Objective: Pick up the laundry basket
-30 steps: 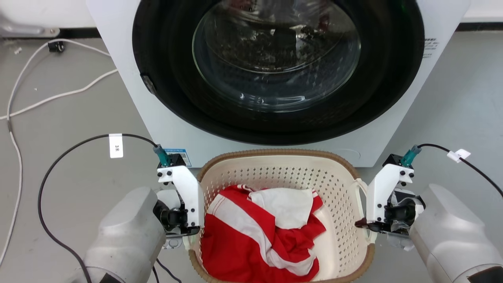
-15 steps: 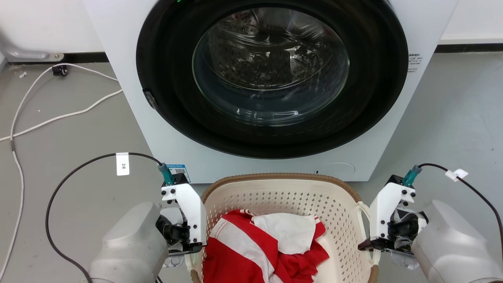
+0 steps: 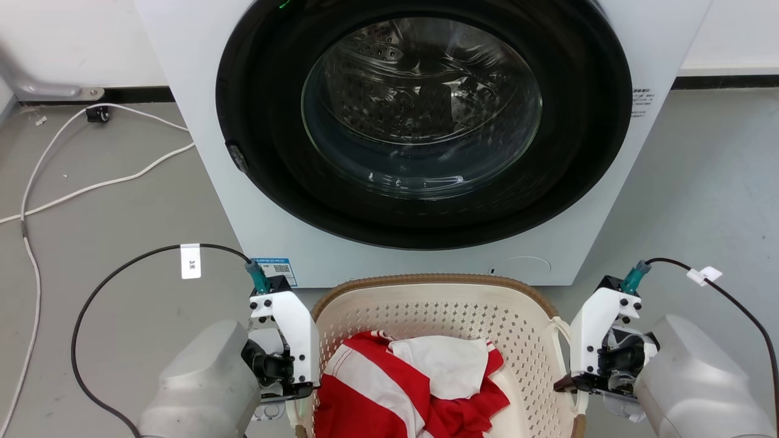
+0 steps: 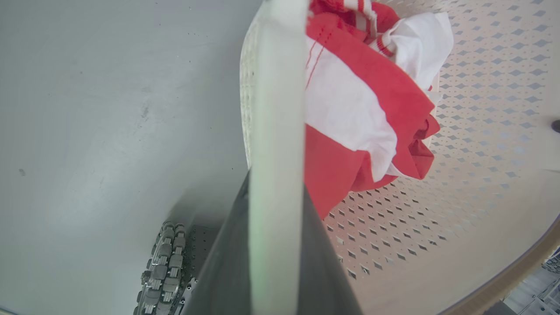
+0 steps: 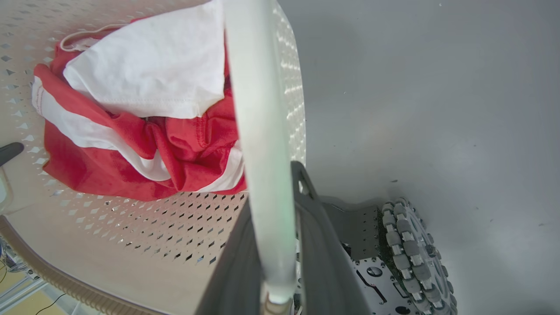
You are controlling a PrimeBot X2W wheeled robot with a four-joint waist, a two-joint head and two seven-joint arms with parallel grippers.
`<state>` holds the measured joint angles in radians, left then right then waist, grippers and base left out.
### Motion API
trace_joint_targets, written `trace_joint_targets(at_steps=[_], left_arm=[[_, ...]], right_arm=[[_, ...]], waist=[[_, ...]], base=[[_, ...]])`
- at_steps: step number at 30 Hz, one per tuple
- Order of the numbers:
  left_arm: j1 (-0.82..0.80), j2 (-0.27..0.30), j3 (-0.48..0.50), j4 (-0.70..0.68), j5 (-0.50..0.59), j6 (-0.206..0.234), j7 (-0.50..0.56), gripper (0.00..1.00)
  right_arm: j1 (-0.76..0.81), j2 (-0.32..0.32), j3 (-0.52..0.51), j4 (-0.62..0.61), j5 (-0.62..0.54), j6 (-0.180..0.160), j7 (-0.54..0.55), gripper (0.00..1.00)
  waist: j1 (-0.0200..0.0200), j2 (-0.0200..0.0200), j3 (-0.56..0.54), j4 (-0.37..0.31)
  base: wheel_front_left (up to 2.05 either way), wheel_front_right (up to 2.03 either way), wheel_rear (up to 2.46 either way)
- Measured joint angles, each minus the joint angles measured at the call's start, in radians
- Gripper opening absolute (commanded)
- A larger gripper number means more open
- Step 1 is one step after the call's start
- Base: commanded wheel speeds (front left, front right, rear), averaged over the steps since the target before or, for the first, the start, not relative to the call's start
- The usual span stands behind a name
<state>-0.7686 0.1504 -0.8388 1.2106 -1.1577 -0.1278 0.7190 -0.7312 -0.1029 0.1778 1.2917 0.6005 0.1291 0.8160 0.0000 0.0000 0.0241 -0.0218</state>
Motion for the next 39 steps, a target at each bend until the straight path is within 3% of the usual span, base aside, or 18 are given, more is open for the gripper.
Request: trace_joint_targets(at_steps=[39], left_arm=[[0.02,-0.002,-0.017,0.012,-0.044,0.0,-0.014,0.0]], right_arm=[[0.013,0.037,-0.193,0.0,-0.192,0.0,0.012,0.0]], waist=[[0.0,0.0,-0.021,-0.004]], base=[[0.0,0.0,0.0]])
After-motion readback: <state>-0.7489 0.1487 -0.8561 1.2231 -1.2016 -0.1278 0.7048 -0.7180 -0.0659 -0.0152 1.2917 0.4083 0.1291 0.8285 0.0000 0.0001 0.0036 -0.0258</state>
